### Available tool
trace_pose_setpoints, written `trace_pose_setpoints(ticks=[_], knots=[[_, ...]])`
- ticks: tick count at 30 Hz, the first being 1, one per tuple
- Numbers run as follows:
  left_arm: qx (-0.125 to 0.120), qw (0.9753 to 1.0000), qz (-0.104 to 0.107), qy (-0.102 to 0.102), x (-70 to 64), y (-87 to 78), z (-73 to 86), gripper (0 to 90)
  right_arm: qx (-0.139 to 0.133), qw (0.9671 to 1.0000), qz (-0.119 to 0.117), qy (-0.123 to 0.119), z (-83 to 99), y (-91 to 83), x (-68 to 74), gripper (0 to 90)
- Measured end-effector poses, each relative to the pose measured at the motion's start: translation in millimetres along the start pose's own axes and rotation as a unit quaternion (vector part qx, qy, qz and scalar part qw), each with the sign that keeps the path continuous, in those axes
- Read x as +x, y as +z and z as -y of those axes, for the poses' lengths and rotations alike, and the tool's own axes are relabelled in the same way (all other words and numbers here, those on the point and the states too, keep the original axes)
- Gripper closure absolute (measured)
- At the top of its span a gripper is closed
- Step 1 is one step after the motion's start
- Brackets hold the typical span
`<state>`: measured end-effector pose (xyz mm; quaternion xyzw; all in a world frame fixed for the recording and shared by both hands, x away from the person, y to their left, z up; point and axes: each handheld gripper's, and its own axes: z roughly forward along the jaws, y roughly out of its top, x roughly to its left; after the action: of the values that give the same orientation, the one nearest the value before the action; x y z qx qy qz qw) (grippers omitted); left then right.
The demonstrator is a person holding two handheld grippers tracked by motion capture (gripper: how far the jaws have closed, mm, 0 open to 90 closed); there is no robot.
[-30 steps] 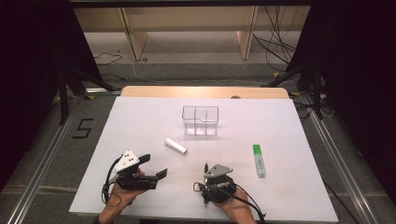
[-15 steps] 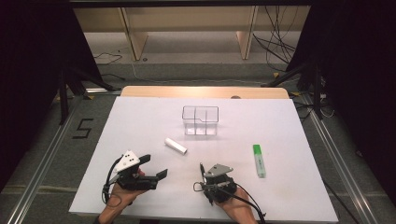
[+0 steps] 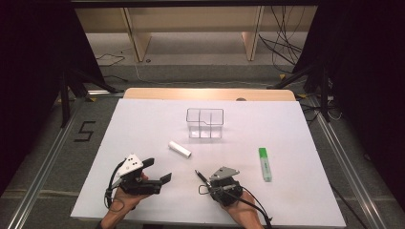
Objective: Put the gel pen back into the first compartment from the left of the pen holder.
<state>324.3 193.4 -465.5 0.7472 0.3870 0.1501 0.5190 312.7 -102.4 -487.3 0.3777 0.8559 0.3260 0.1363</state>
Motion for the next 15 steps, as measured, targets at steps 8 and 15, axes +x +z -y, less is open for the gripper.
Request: trace_pose_setpoints(ticks=[8, 15], knots=[[0.001, 1.0000, 0.000, -0.001, 0.5, 0.6, 0.3, 9.0, 0.001, 0.9999, -0.012, 0.001, -1.0, -0.9, -3.0, 80.0], [0.010, 0.9999, -0.004, -0.011, 1.5, 2.1, 0.5, 9.0, -0.021, 0.9993, -0.030, 0.009, -4.6, -7.7, -5.9, 80.1]])
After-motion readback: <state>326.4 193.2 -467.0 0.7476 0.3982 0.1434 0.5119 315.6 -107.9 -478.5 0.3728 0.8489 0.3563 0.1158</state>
